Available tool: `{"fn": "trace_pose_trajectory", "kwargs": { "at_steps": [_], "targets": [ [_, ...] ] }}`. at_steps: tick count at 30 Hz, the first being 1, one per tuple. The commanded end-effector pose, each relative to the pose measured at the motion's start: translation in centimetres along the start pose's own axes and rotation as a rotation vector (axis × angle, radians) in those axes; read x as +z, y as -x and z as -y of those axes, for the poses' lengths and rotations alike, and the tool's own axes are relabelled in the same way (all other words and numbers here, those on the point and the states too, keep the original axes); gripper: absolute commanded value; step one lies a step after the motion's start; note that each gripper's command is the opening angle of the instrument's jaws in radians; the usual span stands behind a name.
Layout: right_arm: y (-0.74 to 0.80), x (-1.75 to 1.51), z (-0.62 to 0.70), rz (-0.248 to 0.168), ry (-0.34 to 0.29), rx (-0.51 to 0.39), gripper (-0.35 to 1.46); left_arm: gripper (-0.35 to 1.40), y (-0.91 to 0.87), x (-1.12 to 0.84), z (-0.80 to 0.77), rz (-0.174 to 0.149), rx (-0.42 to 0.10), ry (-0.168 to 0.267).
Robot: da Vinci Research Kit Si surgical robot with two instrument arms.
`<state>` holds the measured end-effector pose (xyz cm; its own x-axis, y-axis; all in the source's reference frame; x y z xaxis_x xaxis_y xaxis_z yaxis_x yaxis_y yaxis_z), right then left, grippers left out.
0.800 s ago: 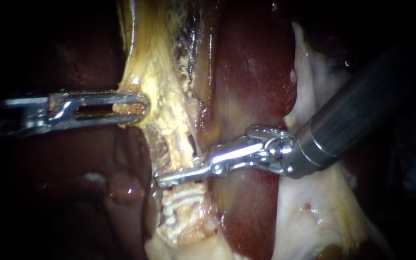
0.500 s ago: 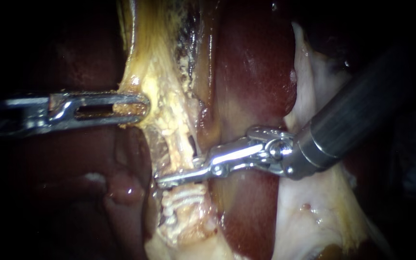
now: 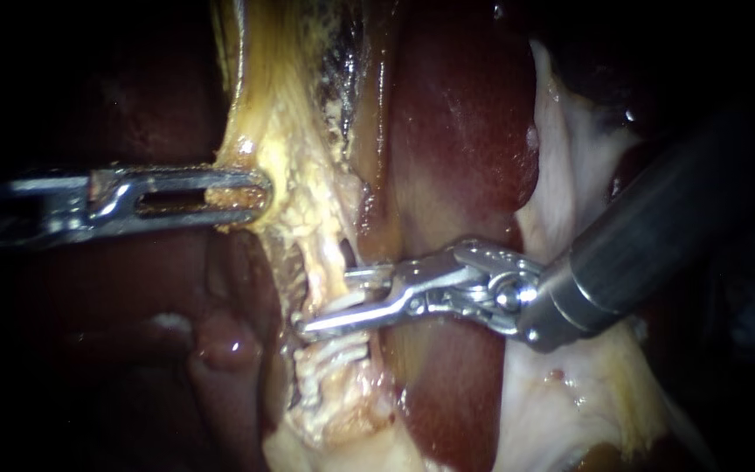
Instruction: Going back third clip left tube
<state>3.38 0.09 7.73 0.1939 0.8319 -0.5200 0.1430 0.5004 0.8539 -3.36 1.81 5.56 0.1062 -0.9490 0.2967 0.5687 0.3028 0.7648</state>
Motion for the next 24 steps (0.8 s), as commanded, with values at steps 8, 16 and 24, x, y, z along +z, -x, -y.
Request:
{"fn": "trace_pose_trajectory", "kwargs": {
  "at_steps": [8, 16, 24],
  "targets": [
    [0.06, -0.14, 0.0, 0.009, -0.006, -0.106, 0.6, -0.35, 0.0, -0.01, -0.01, -0.001, 0.0, -0.002],
    [0.11, -0.32, 0.01, 0.012, 0.0, -0.195, 0.6, -0.35, 0.0, -0.02, -0.01, -0.001, 0.0, -0.002],
    [0.14, -0.49, 0.07, 0.011, 0.014, -0.271, 0.6, -0.35, 0.01, -0.02, -0.04, -0.002, 0.001, -0.003]
  ]
}}
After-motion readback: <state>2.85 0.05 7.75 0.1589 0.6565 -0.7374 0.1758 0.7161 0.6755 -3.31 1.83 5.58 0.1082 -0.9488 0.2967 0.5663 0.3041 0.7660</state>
